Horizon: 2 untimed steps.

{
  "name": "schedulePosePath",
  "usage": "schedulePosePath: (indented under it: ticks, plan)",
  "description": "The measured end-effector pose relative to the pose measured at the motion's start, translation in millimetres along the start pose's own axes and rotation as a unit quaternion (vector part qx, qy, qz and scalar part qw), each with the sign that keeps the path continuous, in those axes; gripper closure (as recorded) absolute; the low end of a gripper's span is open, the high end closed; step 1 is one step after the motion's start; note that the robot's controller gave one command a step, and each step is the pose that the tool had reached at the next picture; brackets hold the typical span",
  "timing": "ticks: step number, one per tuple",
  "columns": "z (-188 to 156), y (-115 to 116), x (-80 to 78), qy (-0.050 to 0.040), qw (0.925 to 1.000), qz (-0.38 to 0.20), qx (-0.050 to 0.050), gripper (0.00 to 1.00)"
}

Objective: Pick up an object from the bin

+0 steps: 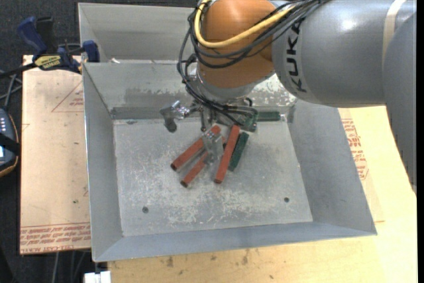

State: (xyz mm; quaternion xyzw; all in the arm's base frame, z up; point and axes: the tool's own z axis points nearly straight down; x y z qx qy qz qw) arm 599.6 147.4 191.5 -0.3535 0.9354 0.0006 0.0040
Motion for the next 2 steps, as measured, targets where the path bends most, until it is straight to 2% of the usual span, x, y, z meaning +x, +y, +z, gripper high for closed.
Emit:
schedulePosePath:
  ticks: [1, 2]
  plan:
    - [107.0, -29.0, 40.1, 0.0013, 0.9876, -0.157, -0.001, 1.00]
    - [109.1, -28.7, 41.4, 0.0024, 0.9876, -0.157, -0.002, 0.00]
